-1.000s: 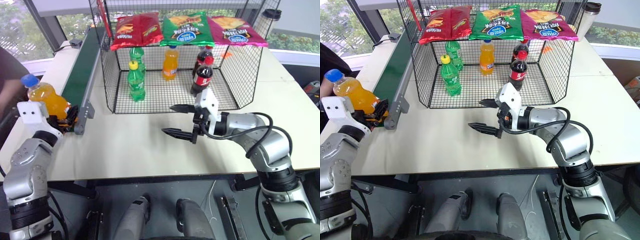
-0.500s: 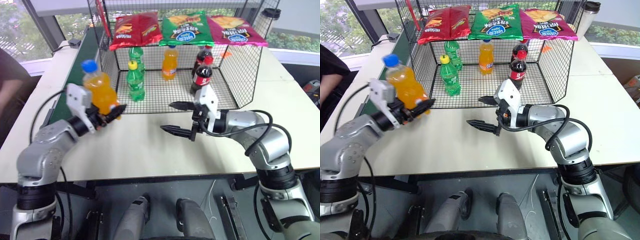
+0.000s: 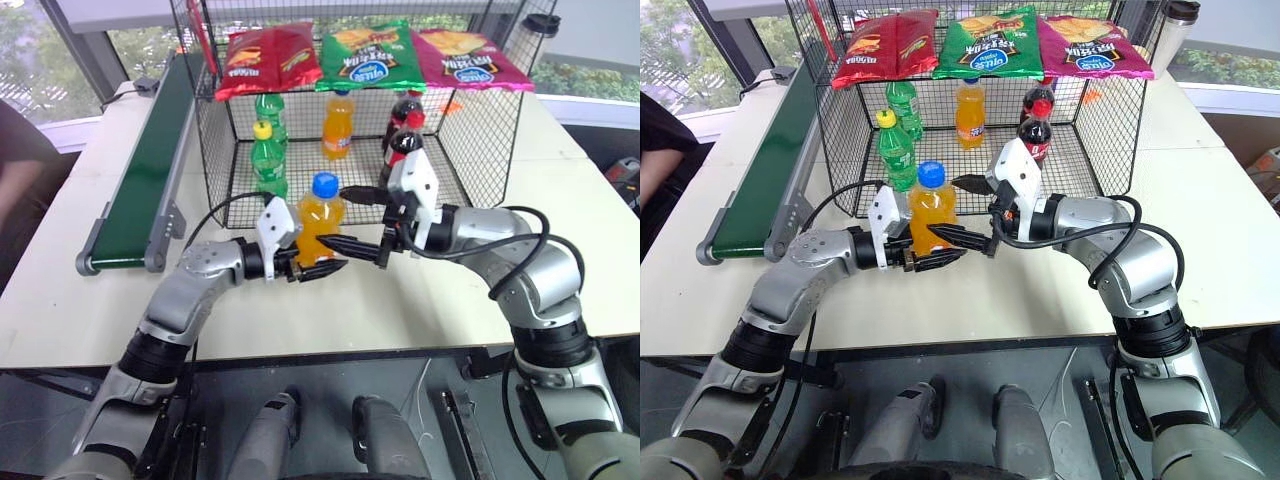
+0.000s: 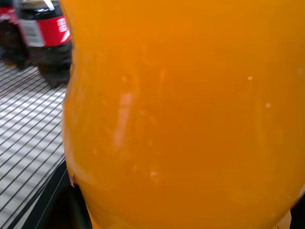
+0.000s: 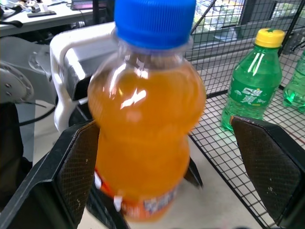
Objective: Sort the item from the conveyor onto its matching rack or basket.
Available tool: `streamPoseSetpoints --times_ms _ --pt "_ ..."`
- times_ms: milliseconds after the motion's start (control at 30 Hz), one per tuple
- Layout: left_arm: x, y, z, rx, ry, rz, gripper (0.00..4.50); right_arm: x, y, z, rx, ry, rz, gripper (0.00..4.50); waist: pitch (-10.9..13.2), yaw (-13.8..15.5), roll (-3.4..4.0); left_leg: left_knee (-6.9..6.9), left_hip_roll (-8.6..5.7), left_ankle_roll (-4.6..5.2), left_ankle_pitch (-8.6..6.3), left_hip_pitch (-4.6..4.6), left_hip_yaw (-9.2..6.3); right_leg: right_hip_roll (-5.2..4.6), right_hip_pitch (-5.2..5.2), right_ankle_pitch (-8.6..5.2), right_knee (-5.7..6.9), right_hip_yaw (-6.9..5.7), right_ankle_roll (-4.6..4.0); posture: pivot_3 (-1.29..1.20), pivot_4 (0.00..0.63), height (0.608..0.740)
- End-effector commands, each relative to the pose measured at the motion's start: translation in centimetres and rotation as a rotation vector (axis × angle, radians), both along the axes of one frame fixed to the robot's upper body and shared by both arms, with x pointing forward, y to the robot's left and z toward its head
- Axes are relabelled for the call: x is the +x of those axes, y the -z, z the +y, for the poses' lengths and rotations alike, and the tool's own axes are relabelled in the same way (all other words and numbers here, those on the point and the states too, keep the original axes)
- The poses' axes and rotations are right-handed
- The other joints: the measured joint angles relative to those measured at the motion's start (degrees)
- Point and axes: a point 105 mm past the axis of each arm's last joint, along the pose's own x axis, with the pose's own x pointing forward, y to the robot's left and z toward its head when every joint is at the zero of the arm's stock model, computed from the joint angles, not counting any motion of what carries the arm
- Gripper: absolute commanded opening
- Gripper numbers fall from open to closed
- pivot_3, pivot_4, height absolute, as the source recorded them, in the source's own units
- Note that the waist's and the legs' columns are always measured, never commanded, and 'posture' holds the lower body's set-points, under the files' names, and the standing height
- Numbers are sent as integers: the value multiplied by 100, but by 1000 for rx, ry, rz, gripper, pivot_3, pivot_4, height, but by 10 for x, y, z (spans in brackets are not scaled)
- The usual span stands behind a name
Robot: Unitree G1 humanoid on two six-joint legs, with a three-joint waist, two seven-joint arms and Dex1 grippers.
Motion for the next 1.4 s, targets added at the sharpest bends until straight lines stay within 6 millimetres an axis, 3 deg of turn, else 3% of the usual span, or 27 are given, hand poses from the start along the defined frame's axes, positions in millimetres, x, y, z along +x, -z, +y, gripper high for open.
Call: streamPoseSetpoints --times_ms 33,233,333,400,433,633,733,933,1067,1233,1400 --pt "-5 -15 -10 -13 58 -90 3001 -4 -17 4 26 -26 -54 4500 0 2 0 1 -1 0 0 0 0 0 0 0 0 0 0 0 150 738" --pt "-4 -20 -16 -35 68 -104 3001 -4 -16 6 26 -39 -51 4500 0 1 0 5 -1 1 1 0 0 1 1 1 4 -1 2 0 150 738" --pt "-3 -20 -17 -39 66 -103 3001 -4 -16 6 33 -48 -49 3695 0 -1 0 5 -1 7 5 1 0 1 1 1 6 -1 2 0 150 738" --pt "-3 -19 -16 -31 59 -95 3001 -5 -16 6 35 -57 -48 2782 0 0 0 5 -1 11 7 2 0 2 1 2 8 -1 3 0 150 738" --pt "-2 -18 -16 -30 52 -90 3001 -5 -16 6 35 -60 -47 2542 0 0 0 6 -1 11 7 2 0 2 2 2 8 -1 3 0 150 738" --pt "1 -18 -15 -26 26 -76 3001 -4 -13 6 17 -49 -48 2541 0 0 0 9 -1 11 7 2 0 4 2 2 9 -1 4 0 150 738" --pt "4 -19 -15 -34 8 -80 4452 -4 -13 6 16 -43 -49 2541 0 7 0 10 -1 11 7 2 0 4 2 6 10 -1 10 0 150 738" --pt "10 -10 -7 31 -40 -90 4483 3 -14 5 28 0 -60 2541 0 -10 0 12 -2 11 7 3 0 5 4 8 11 -1 15 0 150 738" --pt "15 -6 9 60 -116 -97 4483 20 -19 2 57 102 -87 2541 0 -11 0 11 -1 11 7 9 0 4 3 9 18 0 16 0 150 738" --pt "17 -3 36 54 -229 -78 4483 51 -27 -5 111 279 -120 2541 0 -14 1 13 -2 10 7 13 1 7 0 6 34 2 11 0 150 738" --pt "24 3 65 22 -450 -105 4483 87 -35 -9 180 458 -153 2541 1 -14 2 13 -3 5 6 18 3 11 -3 7 46 4 12 0 150 738"
